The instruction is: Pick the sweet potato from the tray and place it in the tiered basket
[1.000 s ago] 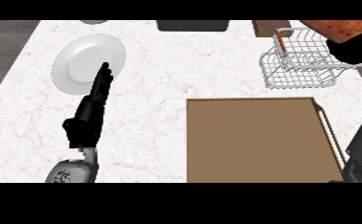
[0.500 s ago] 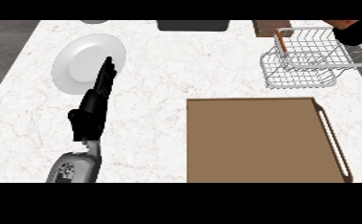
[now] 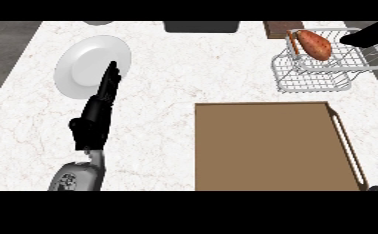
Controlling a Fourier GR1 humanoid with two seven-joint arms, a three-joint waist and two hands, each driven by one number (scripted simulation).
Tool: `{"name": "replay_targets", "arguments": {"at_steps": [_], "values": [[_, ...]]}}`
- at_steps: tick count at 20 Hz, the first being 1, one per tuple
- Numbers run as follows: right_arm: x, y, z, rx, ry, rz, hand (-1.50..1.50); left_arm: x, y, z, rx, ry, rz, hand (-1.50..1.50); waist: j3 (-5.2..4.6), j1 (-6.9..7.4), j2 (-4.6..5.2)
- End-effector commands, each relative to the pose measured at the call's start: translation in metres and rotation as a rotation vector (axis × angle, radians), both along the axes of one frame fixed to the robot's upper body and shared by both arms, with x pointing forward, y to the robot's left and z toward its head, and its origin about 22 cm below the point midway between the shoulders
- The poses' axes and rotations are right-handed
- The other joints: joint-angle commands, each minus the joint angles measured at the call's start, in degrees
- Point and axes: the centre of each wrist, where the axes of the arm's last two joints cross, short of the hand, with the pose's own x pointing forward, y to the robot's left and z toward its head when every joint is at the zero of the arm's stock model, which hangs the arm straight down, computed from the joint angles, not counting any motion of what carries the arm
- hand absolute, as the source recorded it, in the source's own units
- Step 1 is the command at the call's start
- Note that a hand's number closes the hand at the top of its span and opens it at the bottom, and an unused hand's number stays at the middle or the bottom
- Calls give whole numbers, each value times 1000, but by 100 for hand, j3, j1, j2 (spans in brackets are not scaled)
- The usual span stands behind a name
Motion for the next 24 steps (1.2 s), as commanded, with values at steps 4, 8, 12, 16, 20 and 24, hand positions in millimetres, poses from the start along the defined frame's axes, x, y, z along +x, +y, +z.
{"name": "replay_targets", "arguments": {"at_steps": [4,8,12,16,20,24], "values": [[-12,-34,9,247,-234,-74,-150,-7,1,-18,-4,16,17,0,0,-31,-1],[-31,-72,30,290,-298,-213,-150,3,-2,-9,-2,3,-6,0,-2,-64,-6],[-73,-117,25,388,-342,-325,-150,3,13,-9,8,9,46,0,1,-159,-32],[-128,-176,21,473,-406,-349,-150,-11,1,-9,17,-1,31,0,6,-202,-60],[-192,-219,-8,479,-405,-331,-150,-4,10,-7,-27,12,34,0,4,-242,-49],[-245,-252,-28,518,-416,-303,-150,-14,14,-19,2,13,47,0,1,-188,-32]]}}
